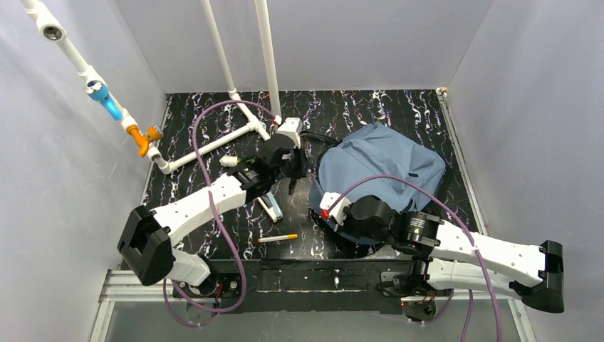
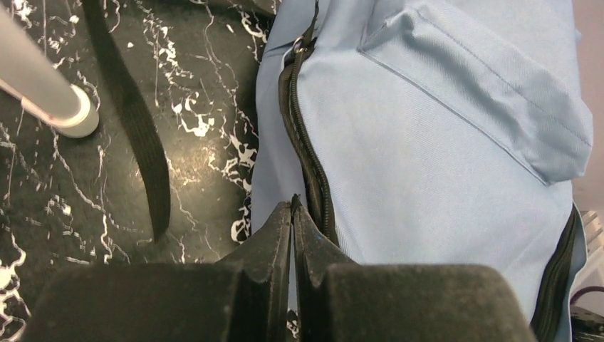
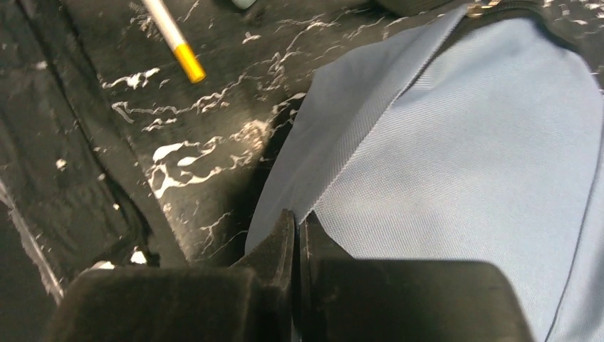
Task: Pack the student bag
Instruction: Zip the student bag at the center of the board.
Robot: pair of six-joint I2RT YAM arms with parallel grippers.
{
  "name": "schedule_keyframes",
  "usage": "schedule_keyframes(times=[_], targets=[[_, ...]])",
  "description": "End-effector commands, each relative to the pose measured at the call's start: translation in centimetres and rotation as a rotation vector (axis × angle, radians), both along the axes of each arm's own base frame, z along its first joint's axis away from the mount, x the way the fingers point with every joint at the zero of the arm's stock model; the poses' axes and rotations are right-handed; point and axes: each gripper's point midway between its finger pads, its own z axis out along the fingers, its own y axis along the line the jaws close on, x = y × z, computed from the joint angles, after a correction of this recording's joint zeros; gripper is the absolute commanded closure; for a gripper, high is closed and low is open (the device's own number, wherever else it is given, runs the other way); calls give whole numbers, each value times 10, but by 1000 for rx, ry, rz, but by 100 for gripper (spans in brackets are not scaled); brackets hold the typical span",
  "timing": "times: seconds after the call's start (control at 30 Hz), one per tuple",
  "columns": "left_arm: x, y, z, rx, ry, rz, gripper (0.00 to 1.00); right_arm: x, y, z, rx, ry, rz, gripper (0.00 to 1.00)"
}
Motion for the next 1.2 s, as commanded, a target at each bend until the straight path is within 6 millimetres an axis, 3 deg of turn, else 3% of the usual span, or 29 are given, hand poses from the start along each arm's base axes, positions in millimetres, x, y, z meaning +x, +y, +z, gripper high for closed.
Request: schedule_keyframes(times=[0.0,0.03,0.13,0.2,0.3,0.4,0.5,0.57,0.83,1.17], targets=[[42,5,59,-38,-167,33,100,-39,15,5,14,130,185,61],[35,0,58,-68,-146,6,100,-34,17,12,56,122,137,39],[10,-8,53,-163,-70,-64,100,-21,26,55,279,85,33,6],[-4,-6,49,-191,-38,-76,100,-4,26,85,425,34,-71,1],[-23,0,46,-239,-7,-93,100,15,33,102,471,-60,-115,2],[-31,3,47,-254,-12,-106,100,37,50,99,434,-109,-72,5],[-36,4,50,-256,-20,-128,100,76,54,106,533,-80,3,16],[-39,2,51,-265,-18,-147,100,85,54,113,614,-87,98,23],[-46,-3,53,-274,-17,-198,100,69,87,85,520,-57,429,33],[-53,-2,54,-267,-34,-240,100,88,98,68,517,-29,420,45]])
